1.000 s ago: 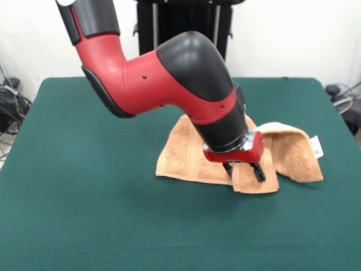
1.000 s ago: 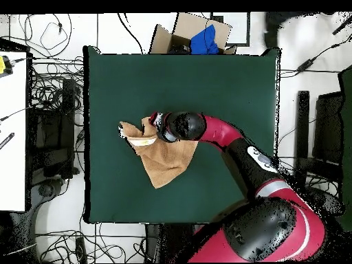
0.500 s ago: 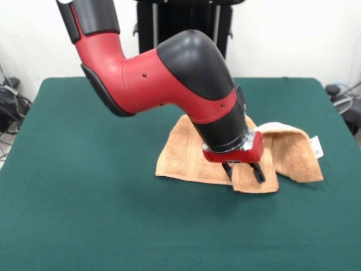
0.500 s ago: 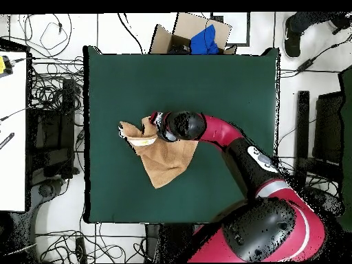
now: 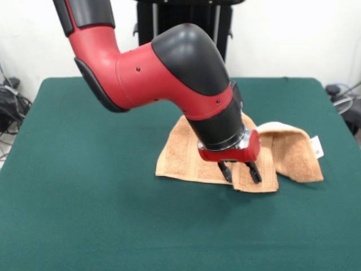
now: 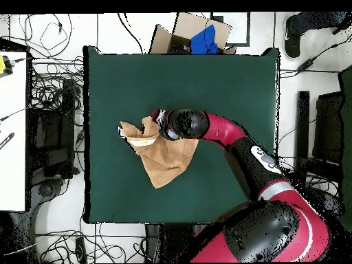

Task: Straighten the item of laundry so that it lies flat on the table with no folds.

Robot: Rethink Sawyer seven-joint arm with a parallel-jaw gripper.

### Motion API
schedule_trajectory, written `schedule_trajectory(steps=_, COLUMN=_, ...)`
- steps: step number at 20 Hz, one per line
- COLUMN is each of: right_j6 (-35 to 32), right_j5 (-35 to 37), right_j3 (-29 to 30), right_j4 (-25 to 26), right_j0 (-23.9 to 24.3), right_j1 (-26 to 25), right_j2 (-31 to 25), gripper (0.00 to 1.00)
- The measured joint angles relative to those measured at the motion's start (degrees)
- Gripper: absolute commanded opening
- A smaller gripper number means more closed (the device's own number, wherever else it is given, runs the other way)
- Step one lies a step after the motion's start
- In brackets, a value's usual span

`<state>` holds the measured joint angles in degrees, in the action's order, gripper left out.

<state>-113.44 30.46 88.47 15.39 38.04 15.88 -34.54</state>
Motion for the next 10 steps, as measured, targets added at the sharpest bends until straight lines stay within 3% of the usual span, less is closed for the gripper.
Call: schedule_trajectory(steps=10, right_j6=0.0, right_j5=0.0, right_j3=0.0, right_j4=0.0, right_j0=0.0, right_j1=0.5, right_j2=0.3, gripper=1.0)
